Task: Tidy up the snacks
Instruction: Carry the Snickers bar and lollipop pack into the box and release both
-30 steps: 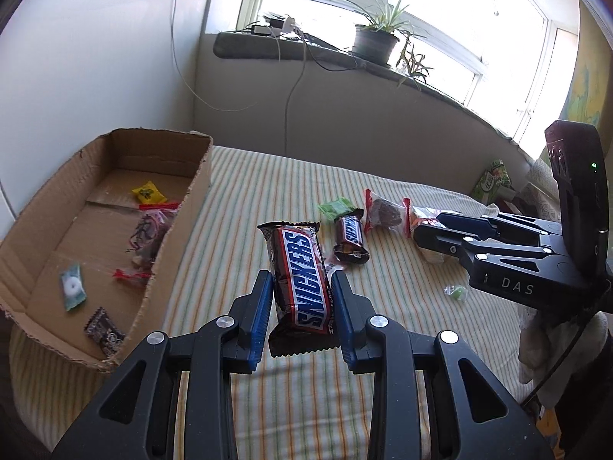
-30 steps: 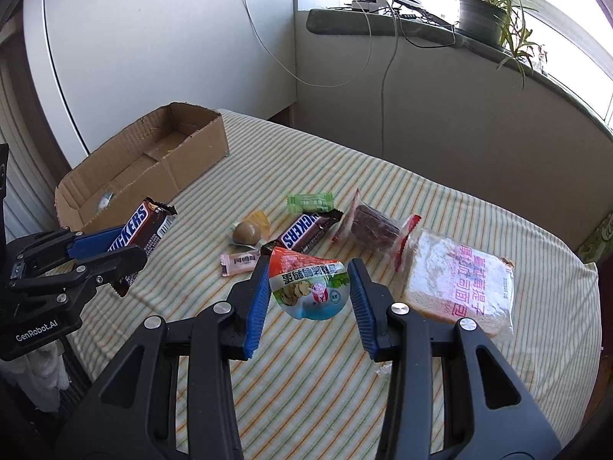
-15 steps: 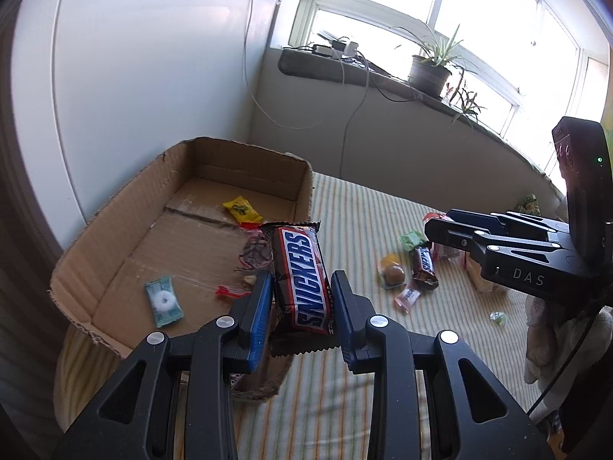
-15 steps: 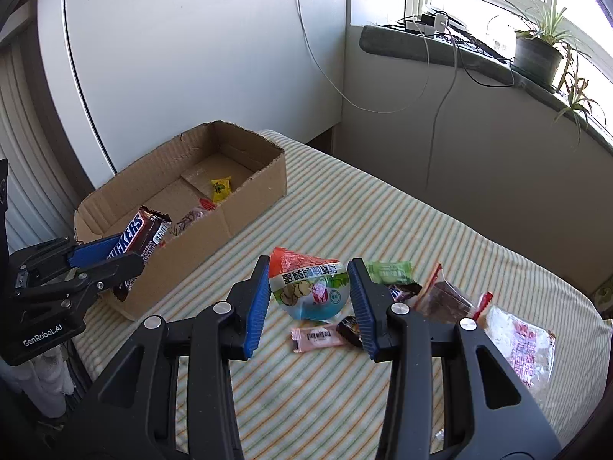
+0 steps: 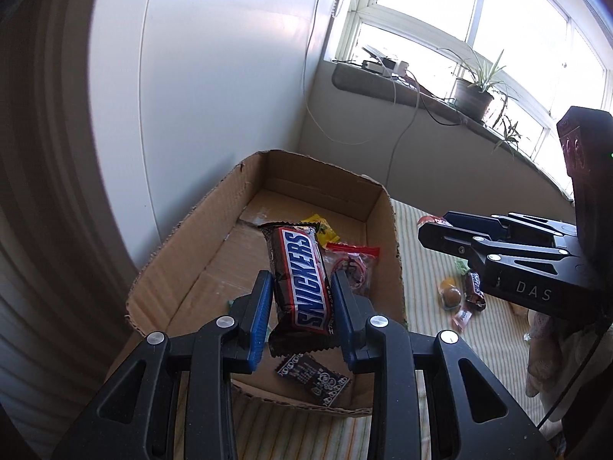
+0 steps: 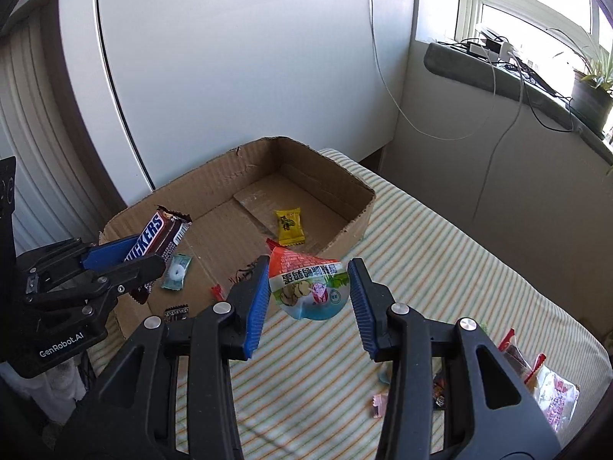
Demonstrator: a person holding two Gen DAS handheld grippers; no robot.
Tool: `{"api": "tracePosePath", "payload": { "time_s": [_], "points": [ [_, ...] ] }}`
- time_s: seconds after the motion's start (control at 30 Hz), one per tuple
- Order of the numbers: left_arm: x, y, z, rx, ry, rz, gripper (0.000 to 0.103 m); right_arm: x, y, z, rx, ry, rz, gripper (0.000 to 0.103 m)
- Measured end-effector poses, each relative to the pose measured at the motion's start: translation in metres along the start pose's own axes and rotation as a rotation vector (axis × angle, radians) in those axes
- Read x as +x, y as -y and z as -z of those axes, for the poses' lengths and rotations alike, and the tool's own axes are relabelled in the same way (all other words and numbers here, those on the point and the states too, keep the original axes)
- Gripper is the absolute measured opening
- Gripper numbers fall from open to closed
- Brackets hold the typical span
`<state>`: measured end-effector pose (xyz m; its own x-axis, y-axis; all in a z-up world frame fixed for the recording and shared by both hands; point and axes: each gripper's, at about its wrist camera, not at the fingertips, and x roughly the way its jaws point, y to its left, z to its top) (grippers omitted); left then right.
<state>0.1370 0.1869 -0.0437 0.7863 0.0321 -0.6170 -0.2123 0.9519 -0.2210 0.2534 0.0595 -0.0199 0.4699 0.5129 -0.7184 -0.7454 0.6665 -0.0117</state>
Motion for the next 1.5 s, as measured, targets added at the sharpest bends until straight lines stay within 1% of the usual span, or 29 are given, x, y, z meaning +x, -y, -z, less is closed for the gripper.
{"api": "tracePosePath", "payload": {
  "time_s": [0.2, 0.43, 0.7, 0.73, 0.77, 0.8, 0.83, 0.87, 0.9, 0.97, 1.07, 1.13, 1.2, 1.5],
  "points": [
    [0.002, -0.011, -0.002, -0.014, 0.002, -0.022, 0.030, 0.019, -0.016, -0.010, -0.016, -0.014, -0.028, 0.042],
    [0.004, -0.015, -0.001, -0.016, -0.003, -0.028, 0.030, 0.038, -0.023, -0.014, -0.013, -0.033, -0.046, 0.042],
    [0.004, -0.016, -0.003, -0.014, 0.000, -0.036, 0.030, 0.044, -0.023, -0.015, -0.013, -0.037, -0.056, 0.042],
    [0.003, -0.016, -0.004, -0.012, 0.002, -0.038, 0.030, 0.044, -0.024, -0.015, -0.015, -0.036, -0.055, 0.045],
    [0.004, -0.016, -0.004, -0.009, 0.004, -0.041, 0.030, 0.043, -0.024, -0.015, -0.017, -0.032, -0.053, 0.056],
    [0.003, -0.015, -0.004, -0.009, 0.004, -0.045, 0.033, 0.042, -0.024, -0.015, -0.019, -0.023, -0.048, 0.062],
    [0.003, -0.015, -0.004, -0.008, 0.005, -0.046, 0.038, 0.039, -0.024, -0.015, -0.019, -0.013, -0.043, 0.071],
    [0.003, -0.014, -0.004, -0.007, 0.006, -0.048, 0.041, 0.037, -0.024, -0.015, -0.019, -0.005, -0.038, 0.075],
    [0.004, -0.014, -0.003, -0.007, 0.005, -0.051, 0.045, 0.035, -0.023, -0.015, -0.016, -0.001, -0.033, 0.077],
    [0.003, -0.014, -0.003, -0.007, 0.005, -0.052, 0.047, 0.032, -0.021, -0.015, -0.009, 0.006, -0.027, 0.084],
    [0.003, -0.013, -0.002, -0.006, 0.004, -0.052, 0.052, 0.028, -0.018, -0.015, -0.005, 0.009, -0.020, 0.084],
    [0.002, -0.011, -0.001, -0.005, 0.006, -0.053, 0.058, 0.026, -0.016, -0.014, 0.001, 0.009, -0.017, 0.084],
    [0.000, -0.009, -0.001, -0.005, 0.008, -0.051, 0.059, 0.023, -0.015, -0.013, 0.006, 0.010, -0.016, 0.085],
    [-0.007, 0.005, 0.001, 0.008, 0.016, -0.038, 0.061, 0.003, -0.005, -0.004, 0.020, 0.024, -0.007, 0.085]
  ]
}}
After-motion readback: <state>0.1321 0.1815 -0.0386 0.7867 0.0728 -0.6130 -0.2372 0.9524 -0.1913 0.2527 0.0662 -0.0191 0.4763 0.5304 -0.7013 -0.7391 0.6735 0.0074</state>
